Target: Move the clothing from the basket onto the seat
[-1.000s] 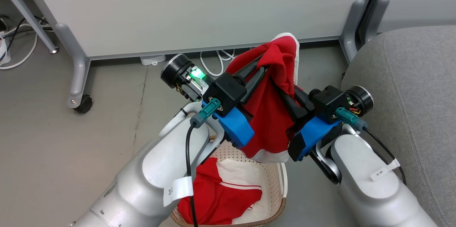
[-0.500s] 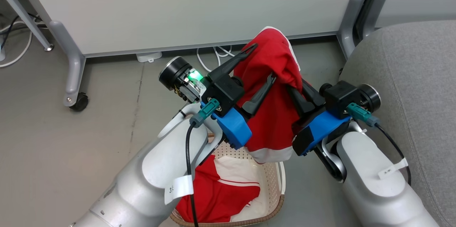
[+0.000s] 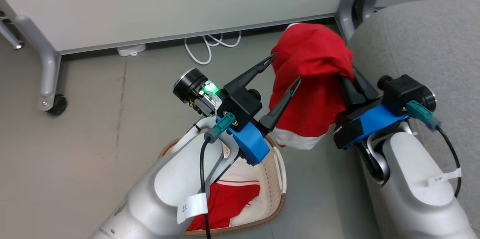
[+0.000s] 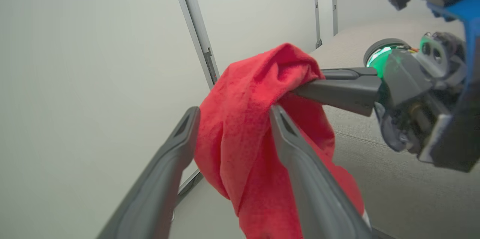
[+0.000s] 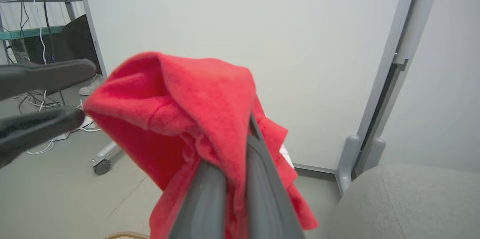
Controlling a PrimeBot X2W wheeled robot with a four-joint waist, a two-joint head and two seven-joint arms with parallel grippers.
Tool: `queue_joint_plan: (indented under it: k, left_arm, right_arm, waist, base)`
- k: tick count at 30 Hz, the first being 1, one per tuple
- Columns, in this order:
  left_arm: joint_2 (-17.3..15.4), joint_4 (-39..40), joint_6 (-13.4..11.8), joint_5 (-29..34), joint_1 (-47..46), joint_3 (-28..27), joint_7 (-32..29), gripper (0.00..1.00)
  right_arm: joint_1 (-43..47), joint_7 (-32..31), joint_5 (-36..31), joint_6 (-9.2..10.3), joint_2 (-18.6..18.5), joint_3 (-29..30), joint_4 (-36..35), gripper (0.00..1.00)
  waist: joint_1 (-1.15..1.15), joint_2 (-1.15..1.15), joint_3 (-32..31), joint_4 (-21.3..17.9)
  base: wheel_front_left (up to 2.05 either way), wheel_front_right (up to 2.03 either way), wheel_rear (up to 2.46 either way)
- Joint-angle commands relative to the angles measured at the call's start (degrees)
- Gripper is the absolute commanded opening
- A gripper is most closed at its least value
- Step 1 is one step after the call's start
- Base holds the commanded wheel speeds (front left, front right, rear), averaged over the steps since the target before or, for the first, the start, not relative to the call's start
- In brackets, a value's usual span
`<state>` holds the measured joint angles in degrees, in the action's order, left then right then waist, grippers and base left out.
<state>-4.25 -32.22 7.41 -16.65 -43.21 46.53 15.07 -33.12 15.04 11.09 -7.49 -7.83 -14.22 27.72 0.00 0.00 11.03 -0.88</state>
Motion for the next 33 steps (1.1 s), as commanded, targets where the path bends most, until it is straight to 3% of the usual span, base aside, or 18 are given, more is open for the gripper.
queue_joint_plan:
  k: [1,19,33]
  left_arm:
    - [0.0,0.2,0.1,0.0,0.9,-0.1,0.2,1.00]
    - [-0.1,2.5,0.1,0.2,2.2,3.3,0.2,1.00]
    - [-0.5,1.9,0.1,-0.4,2.3,5.9,0.2,1.00]
  right_arm:
    - [1.1,0.2,-0.5,-0.01,-0.2,0.9,-0.8,0.00]
    - [7.2,0.2,-1.7,-0.01,0.7,13.1,-8.7,0.00]
    - [14.2,0.2,-1.6,-0.01,2.1,20.3,-12.8,0.00]
  waist:
    - [0.00,0.00,1.0,-1.4]
    - [0.00,0.00,4.9,-13.2]
    - [0.00,0.00,6.7,-17.6]
  base:
    - [0.00,0.00,0.00]
    - [0.00,0.00,0.00]
    - [0.00,0.00,0.00]
